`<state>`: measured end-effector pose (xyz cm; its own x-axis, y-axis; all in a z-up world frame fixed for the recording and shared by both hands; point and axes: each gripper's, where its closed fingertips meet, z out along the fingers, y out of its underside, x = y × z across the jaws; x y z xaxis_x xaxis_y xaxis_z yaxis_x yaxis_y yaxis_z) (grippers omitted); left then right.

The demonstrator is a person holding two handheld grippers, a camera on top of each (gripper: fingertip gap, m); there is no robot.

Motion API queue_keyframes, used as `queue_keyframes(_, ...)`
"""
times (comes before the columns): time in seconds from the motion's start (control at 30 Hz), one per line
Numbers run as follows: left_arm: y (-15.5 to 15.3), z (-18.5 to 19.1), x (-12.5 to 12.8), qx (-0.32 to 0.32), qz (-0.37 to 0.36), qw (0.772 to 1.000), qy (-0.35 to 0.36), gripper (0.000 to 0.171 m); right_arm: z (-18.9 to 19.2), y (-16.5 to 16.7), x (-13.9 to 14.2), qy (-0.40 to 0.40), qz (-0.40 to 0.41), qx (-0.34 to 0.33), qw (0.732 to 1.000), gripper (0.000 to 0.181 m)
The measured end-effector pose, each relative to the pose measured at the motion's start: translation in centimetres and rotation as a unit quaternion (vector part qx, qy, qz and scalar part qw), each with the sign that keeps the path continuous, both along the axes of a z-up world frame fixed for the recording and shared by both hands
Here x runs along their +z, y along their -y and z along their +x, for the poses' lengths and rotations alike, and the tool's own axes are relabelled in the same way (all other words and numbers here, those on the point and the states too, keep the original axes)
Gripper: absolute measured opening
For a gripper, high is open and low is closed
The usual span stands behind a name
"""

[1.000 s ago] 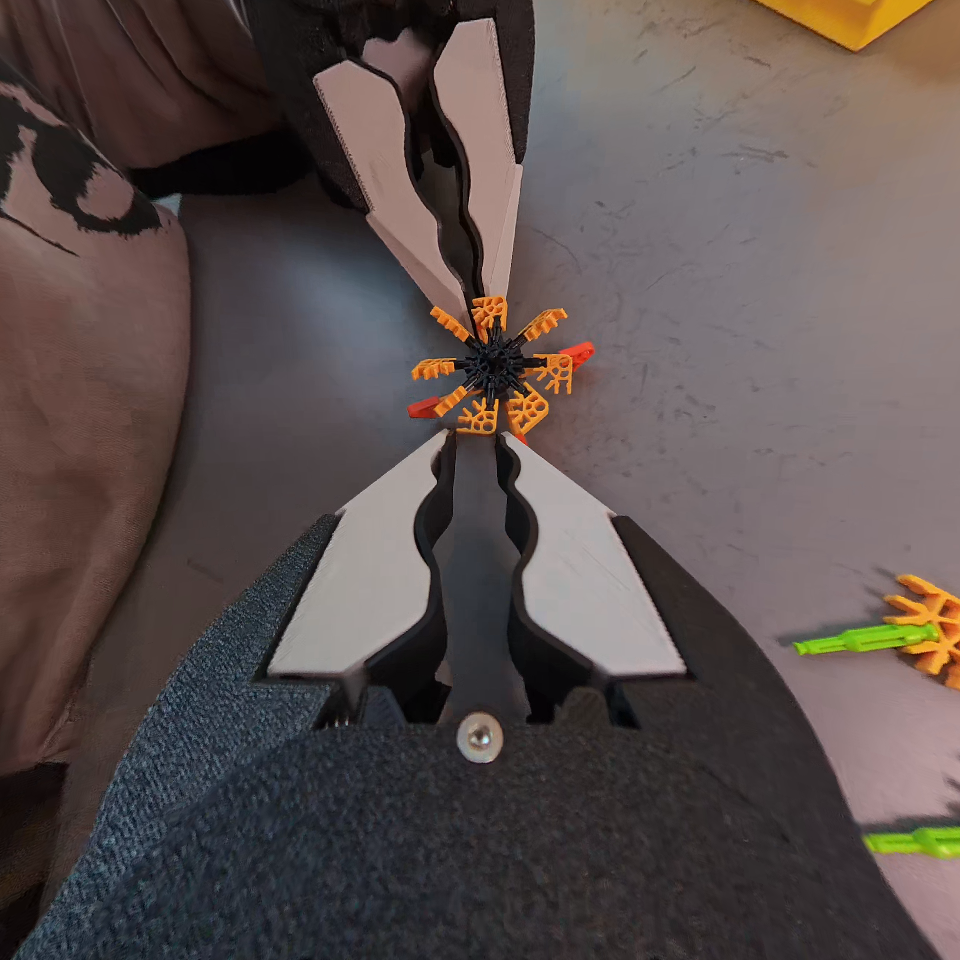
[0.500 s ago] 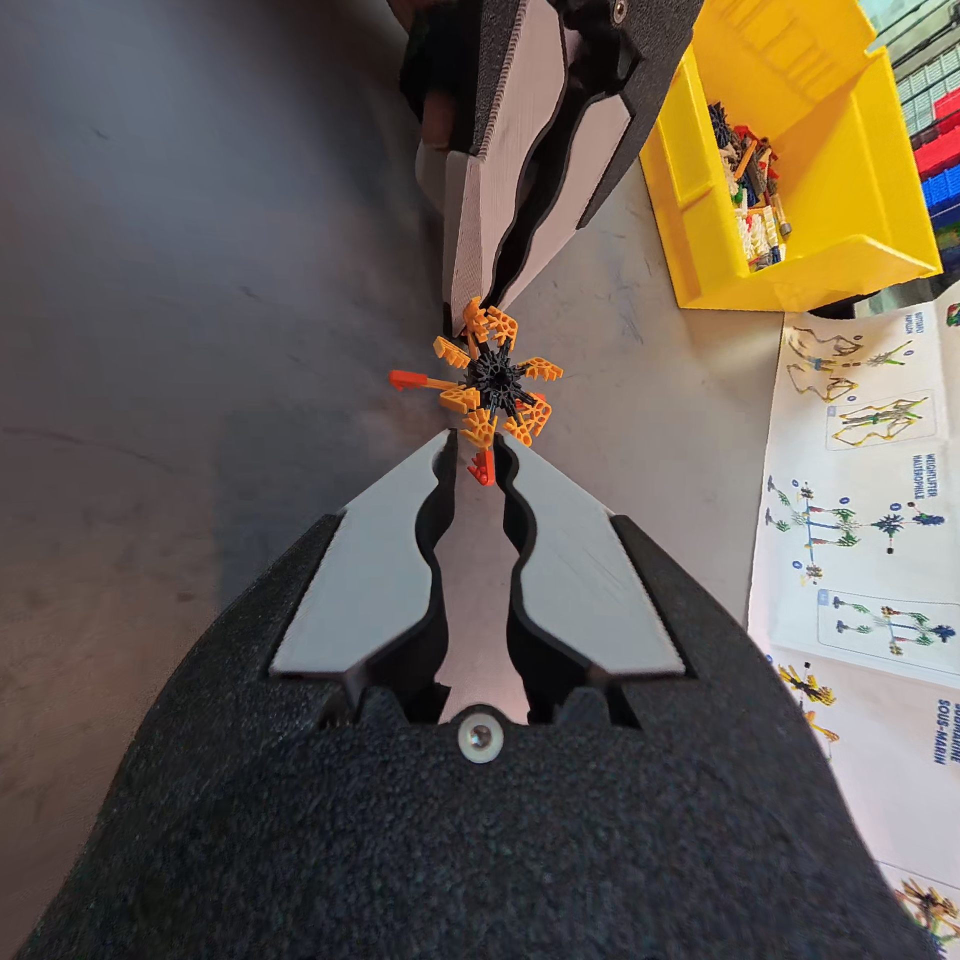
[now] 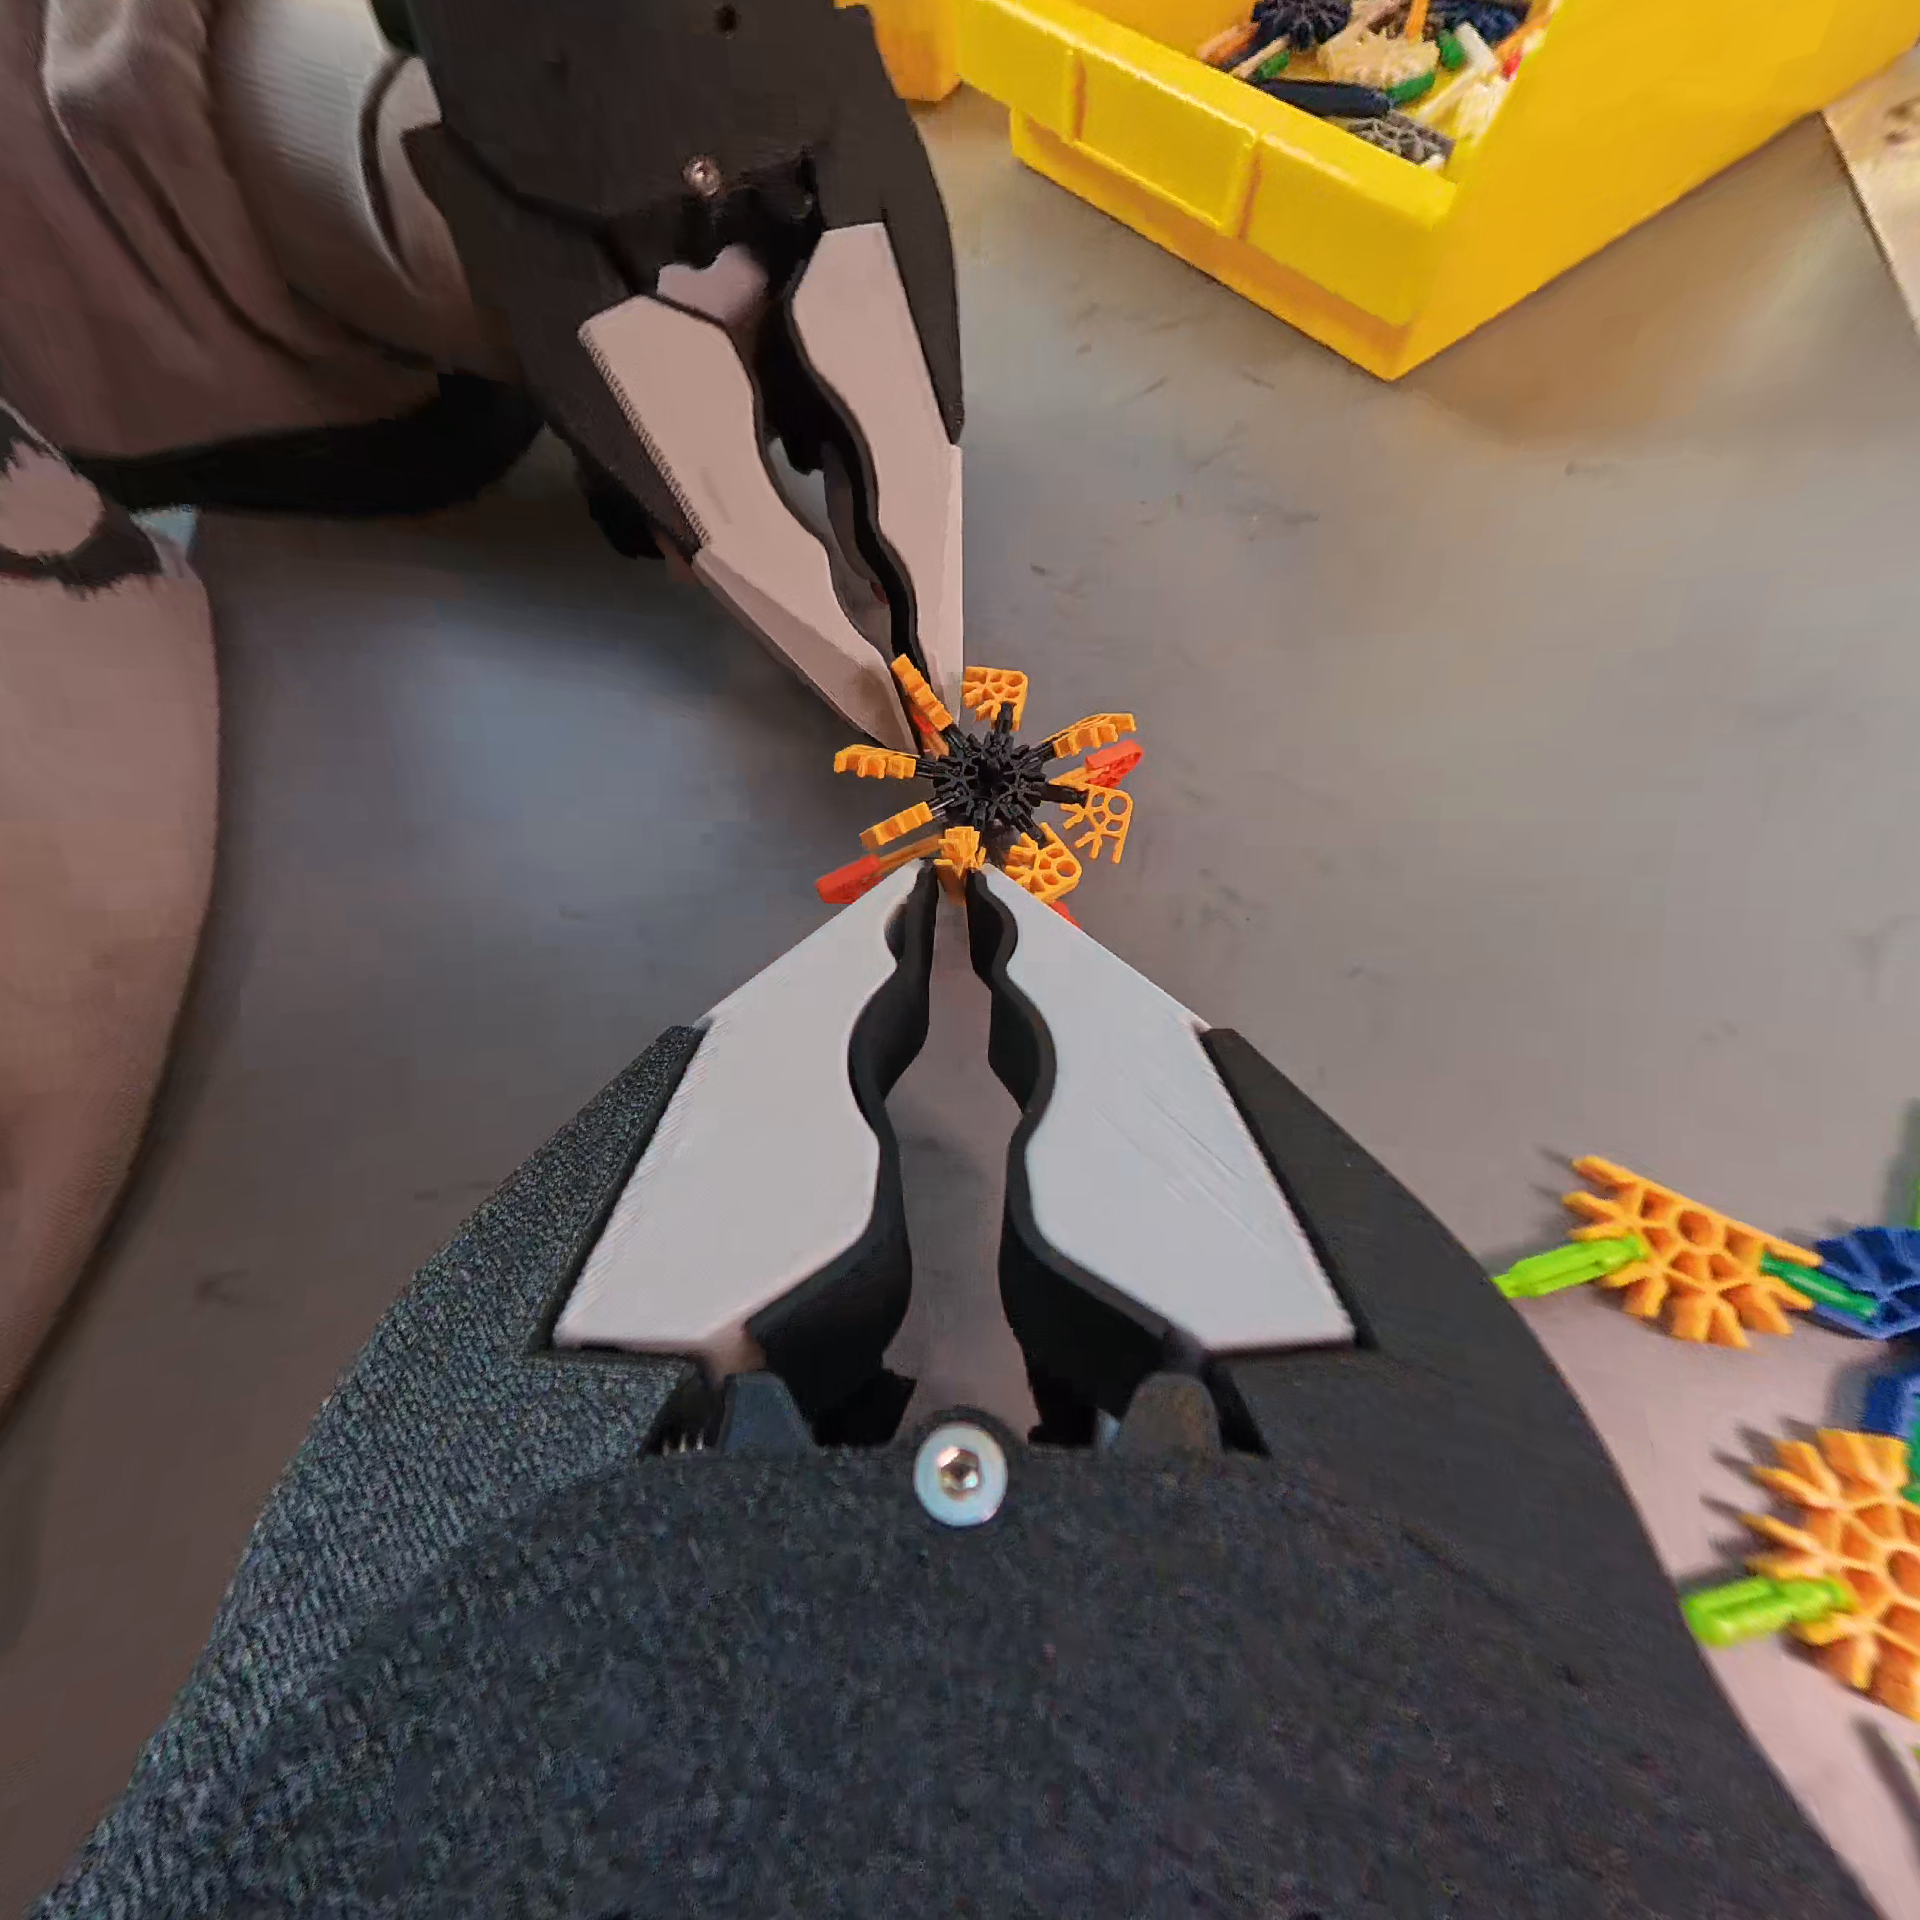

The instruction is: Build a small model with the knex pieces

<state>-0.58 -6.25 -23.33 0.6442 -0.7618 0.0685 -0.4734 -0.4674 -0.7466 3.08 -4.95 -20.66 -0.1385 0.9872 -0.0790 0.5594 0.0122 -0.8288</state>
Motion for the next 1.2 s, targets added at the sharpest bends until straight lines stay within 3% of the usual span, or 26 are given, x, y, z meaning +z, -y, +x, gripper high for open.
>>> queue_keyframes(0.2, -1.3, -0.3, 1.7, 0.032, 0.068, 0.997, 0.000, 0.003, -0.2, -1.0, 1.2, -0.029, -0.170, -0.063, 0.983, 0.004)
queue_keyframes(0.37, -1.9, -0.6, 2.6, 0.043, 0.119, 0.992, -0.019, 0.003, -0.5, -1.4, 1.7, -0.044, -0.267, -0.090, 0.958, 0.004)
queue_keyframes(0.5, -1.8, -0.5, 2.4, 0.043, 0.111, 0.993, -0.016, 0.004, -0.5, -1.8, 1.7, -0.053, -0.302, -0.099, 0.947, 0.003)
queue_keyframes(0.7, 0.0, -0.6, 0.3, 0.005, -0.015, 1.000, 0.020, 0.023, 0.0, -1.2, 0.7, -0.018, -0.232, -0.068, 0.970, 0.002)
queue_keyframes(0.97, 1.0, -0.1, 3.3, -0.029, -0.048, 0.989, 0.134, 0.024, 0.6, 0.4, -0.3, 0.017, -0.083, 0.009, 0.996, 0.002)
queue_keyframes(1.07, 1.4, 0.5, 3.2, -0.033, -0.093, 0.979, 0.178, 0.024, 0.8, 0.7, -0.6, 0.022, -0.034, 0.032, 0.999, 0.002)
queue_keyframes(1.2, 1.3, 0.9, 2.4, -0.024, -0.110, 0.977, 0.183, 0.023, 0.9, 1.2, -0.9, 0.027, -0.010, 0.050, 0.998, 0.002)
